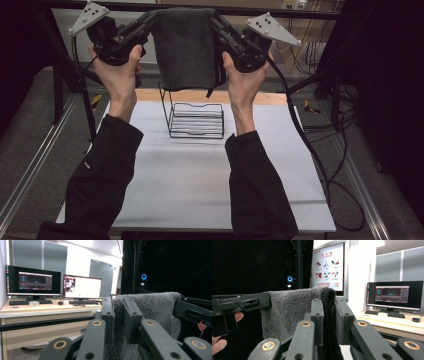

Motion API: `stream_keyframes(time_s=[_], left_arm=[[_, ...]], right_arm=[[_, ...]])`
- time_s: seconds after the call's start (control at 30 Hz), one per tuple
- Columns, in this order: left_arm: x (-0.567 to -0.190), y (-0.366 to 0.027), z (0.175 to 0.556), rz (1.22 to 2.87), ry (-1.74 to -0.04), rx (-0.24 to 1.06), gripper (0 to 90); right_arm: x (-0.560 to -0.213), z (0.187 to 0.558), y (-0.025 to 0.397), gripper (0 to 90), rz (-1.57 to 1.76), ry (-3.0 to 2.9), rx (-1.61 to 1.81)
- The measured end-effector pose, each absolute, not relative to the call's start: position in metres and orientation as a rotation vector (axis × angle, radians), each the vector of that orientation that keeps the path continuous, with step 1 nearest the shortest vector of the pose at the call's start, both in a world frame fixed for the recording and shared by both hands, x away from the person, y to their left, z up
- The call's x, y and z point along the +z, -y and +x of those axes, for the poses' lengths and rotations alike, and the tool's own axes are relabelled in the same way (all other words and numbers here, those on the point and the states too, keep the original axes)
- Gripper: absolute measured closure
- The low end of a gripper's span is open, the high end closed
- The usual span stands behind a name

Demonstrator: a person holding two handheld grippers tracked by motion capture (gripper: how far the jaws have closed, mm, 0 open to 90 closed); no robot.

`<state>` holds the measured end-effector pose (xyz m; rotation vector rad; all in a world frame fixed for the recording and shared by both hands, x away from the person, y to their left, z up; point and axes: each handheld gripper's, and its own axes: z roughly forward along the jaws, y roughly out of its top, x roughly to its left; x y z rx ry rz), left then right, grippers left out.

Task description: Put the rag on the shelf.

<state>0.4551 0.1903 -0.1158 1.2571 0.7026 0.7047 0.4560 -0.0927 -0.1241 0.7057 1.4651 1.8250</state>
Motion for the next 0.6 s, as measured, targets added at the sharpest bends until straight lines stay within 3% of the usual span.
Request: stream_keyframes(time_s=[0.6], left_arm=[[-0.1,-0.197,0.488,1.251,-0.741,0.723,80.0]], right_arm=[[-0.105,0.494,0.082,79.2,0.704,-1.47,1.815]])
